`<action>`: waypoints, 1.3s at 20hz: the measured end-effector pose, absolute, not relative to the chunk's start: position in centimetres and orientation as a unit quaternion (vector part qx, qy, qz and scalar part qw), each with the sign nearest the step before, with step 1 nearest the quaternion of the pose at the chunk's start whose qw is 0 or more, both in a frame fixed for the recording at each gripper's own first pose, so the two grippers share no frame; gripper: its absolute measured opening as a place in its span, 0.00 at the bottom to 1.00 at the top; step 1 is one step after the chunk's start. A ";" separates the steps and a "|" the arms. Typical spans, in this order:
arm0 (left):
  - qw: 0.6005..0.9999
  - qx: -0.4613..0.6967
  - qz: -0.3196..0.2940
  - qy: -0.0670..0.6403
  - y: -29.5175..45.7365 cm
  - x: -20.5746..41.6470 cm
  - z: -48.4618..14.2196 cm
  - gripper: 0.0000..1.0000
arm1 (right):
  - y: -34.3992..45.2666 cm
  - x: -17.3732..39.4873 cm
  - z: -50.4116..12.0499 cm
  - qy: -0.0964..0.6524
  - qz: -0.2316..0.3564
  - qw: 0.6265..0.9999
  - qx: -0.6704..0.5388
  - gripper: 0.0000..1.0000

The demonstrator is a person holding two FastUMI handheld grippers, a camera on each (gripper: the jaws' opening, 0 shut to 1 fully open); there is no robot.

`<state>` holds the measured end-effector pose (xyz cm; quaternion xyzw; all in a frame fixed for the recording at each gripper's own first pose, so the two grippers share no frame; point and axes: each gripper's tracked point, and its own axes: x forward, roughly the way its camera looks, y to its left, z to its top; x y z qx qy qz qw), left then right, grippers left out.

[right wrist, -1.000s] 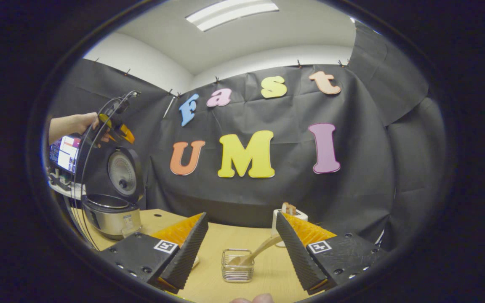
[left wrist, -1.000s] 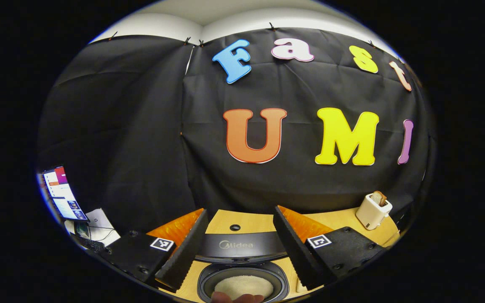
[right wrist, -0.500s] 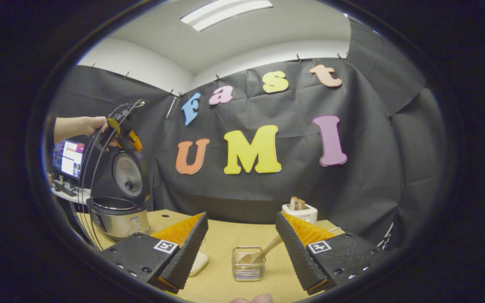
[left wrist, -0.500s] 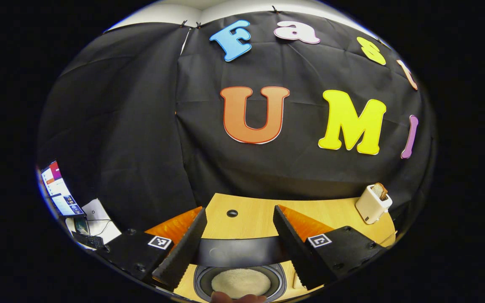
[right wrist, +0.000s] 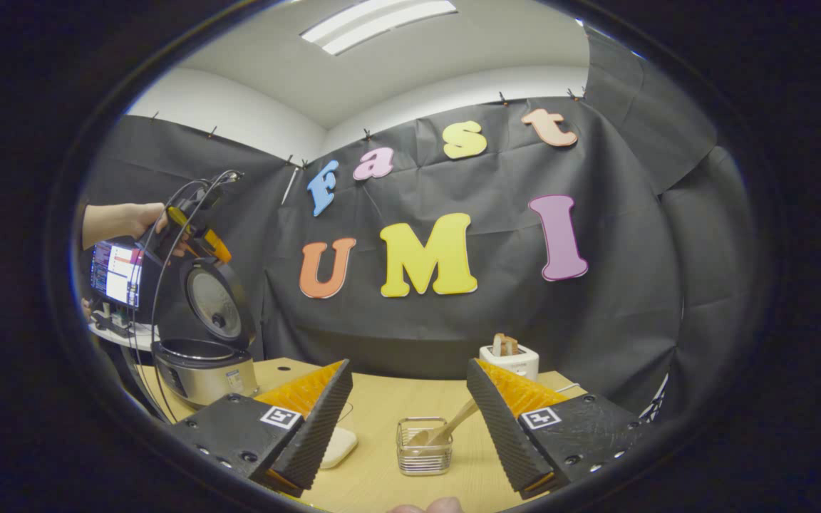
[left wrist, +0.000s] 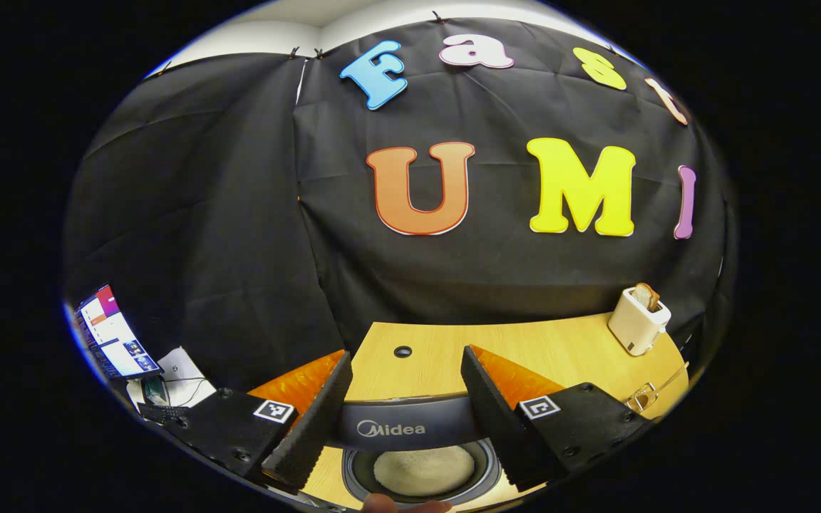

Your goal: Close the left gripper, press the button to open the rice cooker; take a wooden spoon from the chopstick holder with the right hand, scoop a spoonful of rice and pour it into the rice cooker, then put the wooden spoon back into the chopstick holder.

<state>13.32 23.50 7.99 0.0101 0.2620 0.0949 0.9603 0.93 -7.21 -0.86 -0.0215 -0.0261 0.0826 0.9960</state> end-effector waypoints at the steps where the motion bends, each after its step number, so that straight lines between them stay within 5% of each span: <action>1: 0.960 0.010 0.089 0.265 22.9 12.4 7.7 0.98 | -7.6 0.7 -0.5 -0.032 0.078 0.996 -0.019 0.96; 15: 0.964 -0.030 0.099 0.247 19.9 2.0 -0.2 0.94 | -7.5 -0.8 -0.5 -0.033 0.074 0.996 0.033 0.95; 26: 0.972 -0.020 0.119 0.201 19.0 -0.2 -4.2 0.94 | -6.3 -0.4 -2.8 -0.014 0.079 0.996 0.045 0.95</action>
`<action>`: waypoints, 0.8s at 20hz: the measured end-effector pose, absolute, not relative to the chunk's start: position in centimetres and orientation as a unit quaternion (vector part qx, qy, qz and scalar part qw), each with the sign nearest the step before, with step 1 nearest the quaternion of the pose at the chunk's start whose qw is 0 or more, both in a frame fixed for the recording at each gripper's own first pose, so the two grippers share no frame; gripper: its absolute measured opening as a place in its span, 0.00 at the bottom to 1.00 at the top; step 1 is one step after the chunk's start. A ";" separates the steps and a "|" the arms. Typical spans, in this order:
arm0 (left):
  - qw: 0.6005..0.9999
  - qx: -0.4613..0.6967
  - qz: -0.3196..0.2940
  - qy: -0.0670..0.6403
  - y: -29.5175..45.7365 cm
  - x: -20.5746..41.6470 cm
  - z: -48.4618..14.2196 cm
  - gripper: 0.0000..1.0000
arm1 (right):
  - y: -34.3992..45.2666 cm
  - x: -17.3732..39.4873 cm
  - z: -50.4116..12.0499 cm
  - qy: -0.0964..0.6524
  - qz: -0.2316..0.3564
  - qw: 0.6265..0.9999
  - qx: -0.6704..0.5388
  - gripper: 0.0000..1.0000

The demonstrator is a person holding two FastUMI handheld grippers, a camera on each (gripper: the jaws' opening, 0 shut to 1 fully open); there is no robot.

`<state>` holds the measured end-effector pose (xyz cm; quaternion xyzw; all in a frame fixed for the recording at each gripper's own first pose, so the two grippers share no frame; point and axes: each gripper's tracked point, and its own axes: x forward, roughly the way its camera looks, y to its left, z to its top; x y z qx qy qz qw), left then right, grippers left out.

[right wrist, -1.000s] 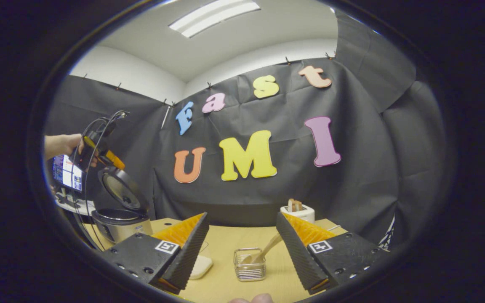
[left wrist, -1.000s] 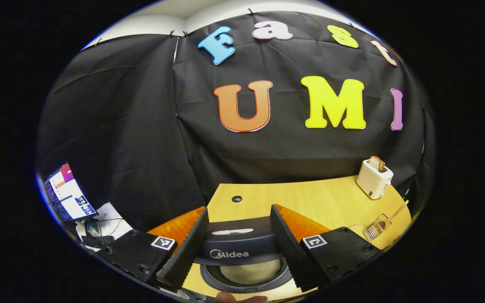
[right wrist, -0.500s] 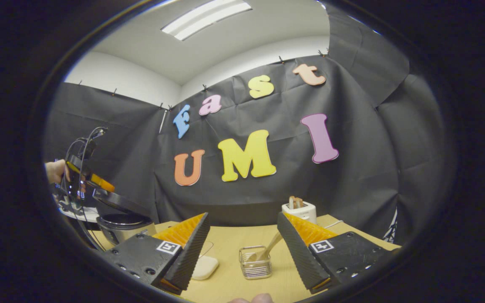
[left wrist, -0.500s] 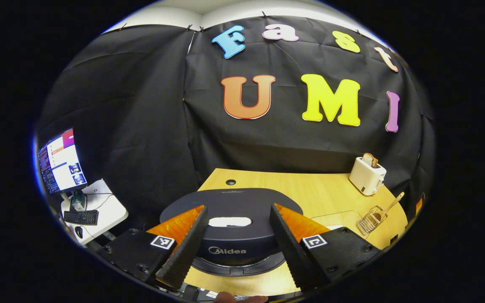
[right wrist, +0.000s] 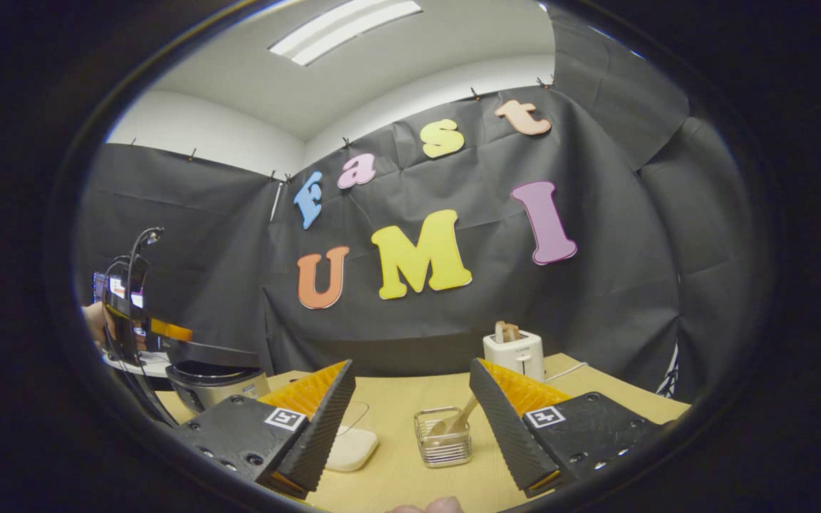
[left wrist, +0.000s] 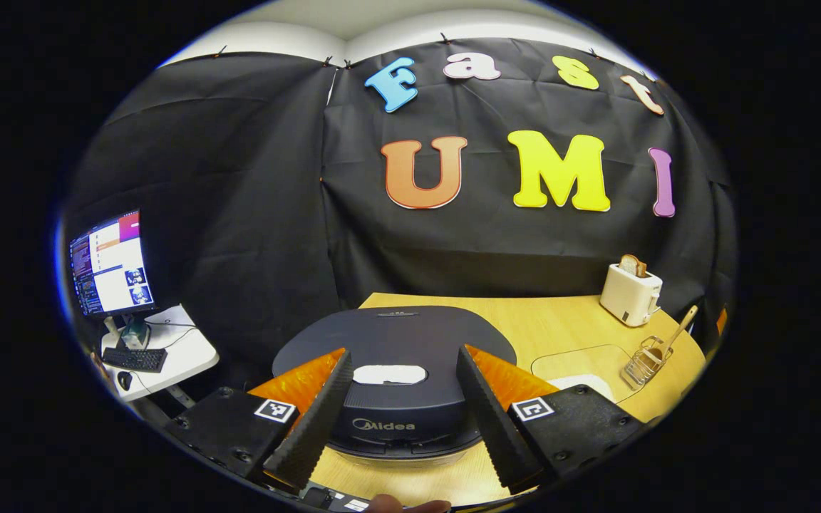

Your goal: Close the left gripper, press the button to open the rice cooker; take a wooden spoon from the chopstick holder with the right hand, scoop a spoonful of rice and pour it into the rice cooker, then put the wooden spoon back into the chopstick holder.

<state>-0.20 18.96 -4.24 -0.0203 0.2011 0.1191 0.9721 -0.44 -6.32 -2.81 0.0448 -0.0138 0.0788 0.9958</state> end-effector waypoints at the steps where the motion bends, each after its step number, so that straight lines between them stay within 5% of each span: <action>1: 0.972 -0.021 0.120 0.202 18.9 -0.5 -4.7 0.94 | -6.3 -0.4 -3.1 -0.010 0.080 0.996 0.046 0.95; 16: 0.976 0.006 0.137 0.171 18.3 -1.6 -7.9 0.94 | -5.5 0.7 -6.0 0.022 0.085 0.994 0.060 0.95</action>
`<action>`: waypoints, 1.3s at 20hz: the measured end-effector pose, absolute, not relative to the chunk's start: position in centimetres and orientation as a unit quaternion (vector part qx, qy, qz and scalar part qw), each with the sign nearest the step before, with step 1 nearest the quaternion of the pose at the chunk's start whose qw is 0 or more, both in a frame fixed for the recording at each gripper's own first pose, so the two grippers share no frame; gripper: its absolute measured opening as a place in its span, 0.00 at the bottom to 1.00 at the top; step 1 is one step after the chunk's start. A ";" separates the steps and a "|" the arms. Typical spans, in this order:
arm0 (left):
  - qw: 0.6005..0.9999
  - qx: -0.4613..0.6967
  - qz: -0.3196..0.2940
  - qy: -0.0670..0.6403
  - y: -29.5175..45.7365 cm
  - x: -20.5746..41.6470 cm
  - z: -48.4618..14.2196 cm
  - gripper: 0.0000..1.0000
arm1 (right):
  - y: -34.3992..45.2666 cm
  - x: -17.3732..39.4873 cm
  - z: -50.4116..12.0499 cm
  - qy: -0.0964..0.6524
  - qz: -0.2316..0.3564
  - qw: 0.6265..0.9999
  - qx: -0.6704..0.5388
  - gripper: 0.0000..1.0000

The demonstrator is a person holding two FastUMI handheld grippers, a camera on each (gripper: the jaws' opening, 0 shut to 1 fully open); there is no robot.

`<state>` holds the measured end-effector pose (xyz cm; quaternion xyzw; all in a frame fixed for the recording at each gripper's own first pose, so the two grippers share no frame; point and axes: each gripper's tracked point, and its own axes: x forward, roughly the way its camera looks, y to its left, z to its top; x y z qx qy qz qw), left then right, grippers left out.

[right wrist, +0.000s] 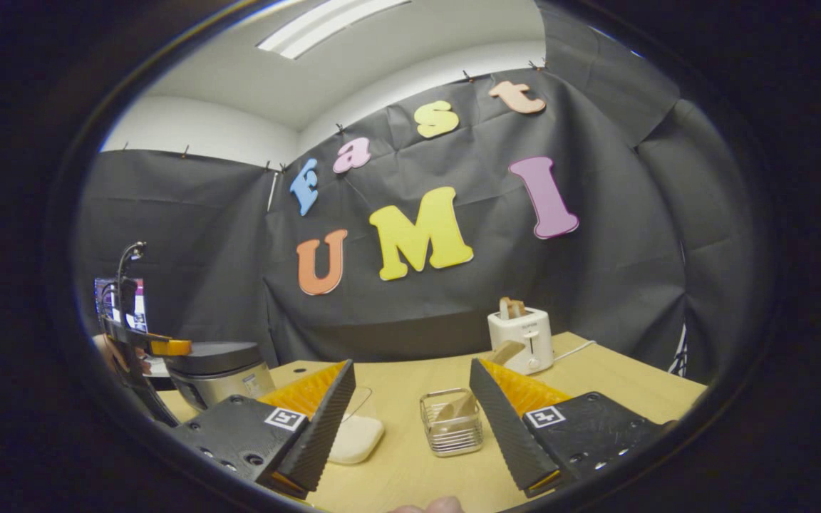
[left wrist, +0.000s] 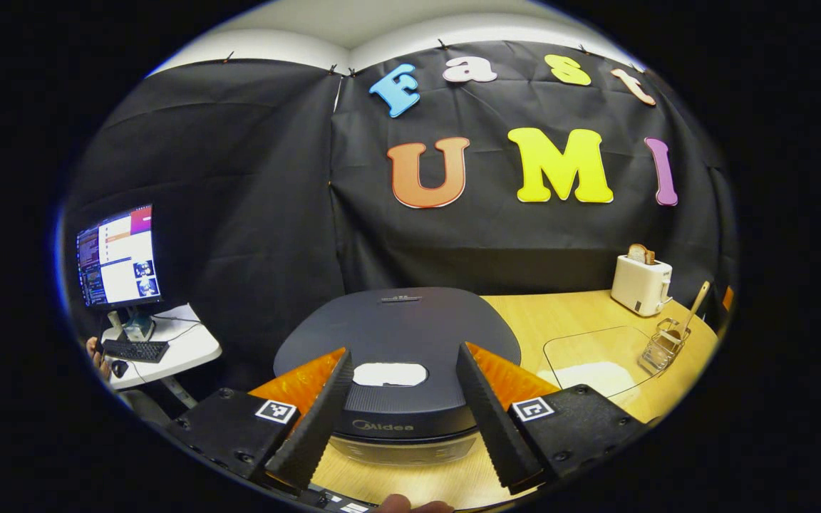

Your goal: Close the left gripper, press the button to open the rice cooker; take a wooden spoon from the chopstick holder with the right hand, scoop a spoonful of rice and pour it into the rice cooker, then put the wooden spoon back into the chopstick holder.

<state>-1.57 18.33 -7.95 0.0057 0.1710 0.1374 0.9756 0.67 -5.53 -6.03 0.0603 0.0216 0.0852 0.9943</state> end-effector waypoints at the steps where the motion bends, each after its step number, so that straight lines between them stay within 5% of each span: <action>1: 0.977 0.014 0.135 0.166 18.6 -1.2 -7.8 0.95 | -5.4 0.7 -6.2 0.024 0.087 0.994 0.060 0.96; 16: 0.980 -0.012 0.152 0.128 18.1 -1.8 -6.9 0.97 | -3.7 0.3 -5.6 0.021 0.086 0.995 0.043 0.95; 20: 0.983 -0.003 0.170 0.066 17.4 -1.9 -2.0 0.97 | -3.8 -0.2 -4.0 -0.005 0.072 0.997 0.031 0.95; 26: 0.993 -0.009 0.114 0.002 9.9 -1.6 2.4 0.97 | -3.6 -0.9 -1.0 -0.045 0.047 0.998 0.016 0.95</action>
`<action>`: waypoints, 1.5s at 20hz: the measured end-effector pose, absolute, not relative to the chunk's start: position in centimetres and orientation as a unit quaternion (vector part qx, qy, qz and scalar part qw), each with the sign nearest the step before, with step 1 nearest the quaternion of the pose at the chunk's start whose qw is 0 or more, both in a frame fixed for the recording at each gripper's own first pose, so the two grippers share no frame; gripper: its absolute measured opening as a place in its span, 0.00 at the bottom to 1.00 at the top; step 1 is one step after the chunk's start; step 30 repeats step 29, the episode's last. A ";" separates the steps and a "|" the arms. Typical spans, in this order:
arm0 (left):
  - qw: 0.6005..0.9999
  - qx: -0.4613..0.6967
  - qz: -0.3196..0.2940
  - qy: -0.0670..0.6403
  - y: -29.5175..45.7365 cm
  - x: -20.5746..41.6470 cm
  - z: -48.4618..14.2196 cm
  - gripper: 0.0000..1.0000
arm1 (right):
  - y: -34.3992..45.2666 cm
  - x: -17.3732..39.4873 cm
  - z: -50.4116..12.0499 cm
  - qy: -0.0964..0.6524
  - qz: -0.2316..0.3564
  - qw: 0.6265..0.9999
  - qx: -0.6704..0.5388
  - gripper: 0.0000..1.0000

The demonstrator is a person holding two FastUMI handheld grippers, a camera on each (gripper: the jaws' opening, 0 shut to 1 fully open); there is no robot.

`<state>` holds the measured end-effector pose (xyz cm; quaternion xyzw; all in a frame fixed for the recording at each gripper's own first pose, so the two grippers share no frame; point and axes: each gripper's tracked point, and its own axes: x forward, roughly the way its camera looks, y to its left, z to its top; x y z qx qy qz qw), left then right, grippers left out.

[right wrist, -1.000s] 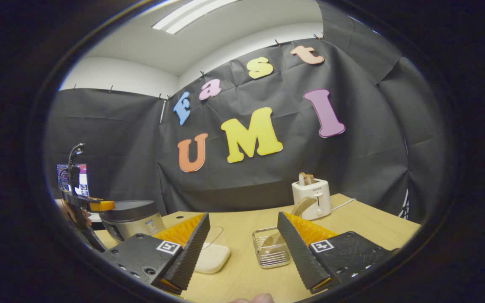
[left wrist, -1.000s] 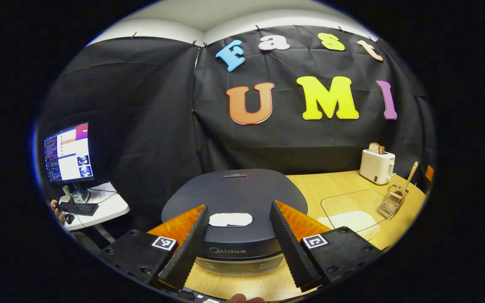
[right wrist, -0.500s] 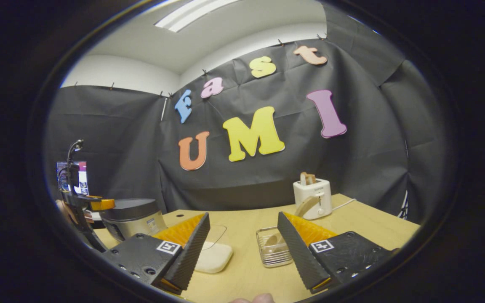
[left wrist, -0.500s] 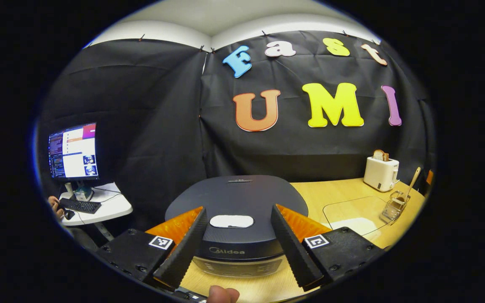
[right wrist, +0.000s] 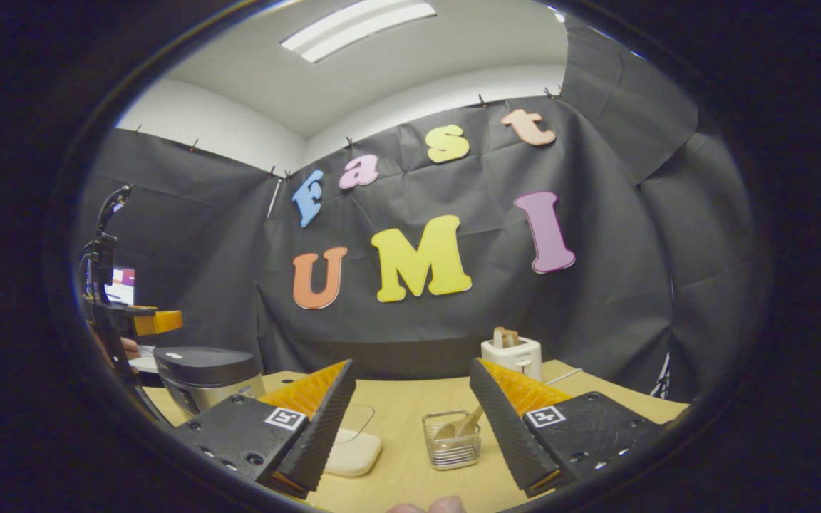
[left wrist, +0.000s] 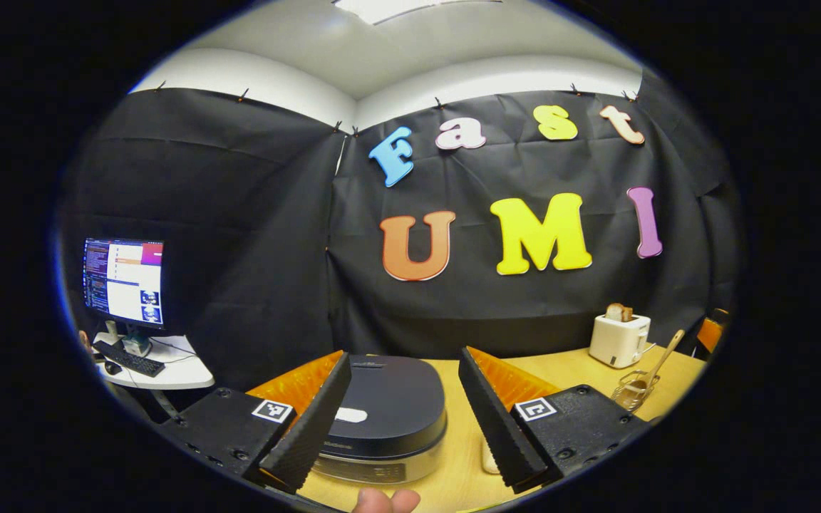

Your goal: Close the left gripper, press the button to open the rice cooker; take a wooden spoon from the chopstick holder with the right hand, scoop a spoonful of rice and pour it into the rice cooker, then put the wooden spoon back into the chopstick holder.

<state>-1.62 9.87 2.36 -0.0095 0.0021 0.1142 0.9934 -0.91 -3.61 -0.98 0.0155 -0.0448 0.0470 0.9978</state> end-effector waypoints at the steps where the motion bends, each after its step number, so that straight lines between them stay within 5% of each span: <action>1: 0.995 -0.022 0.102 -0.007 8.3 -1.7 2.5 0.97 | -3.4 -1.1 -0.3 -0.052 0.045 0.998 0.011 0.96; 5: 0.997 -0.064 0.042 0.000 3.3 -1.9 1.2 0.97 | -1.9 -1.8 0.5 -0.063 0.044 0.997 -0.008 0.95; 30: 0.999 0.018 0.026 0.006 2.2 -1.5 -0.5 1.00 | 0.9 -1.5 0.7 -0.058 -0.005 0.998 -0.017 0.95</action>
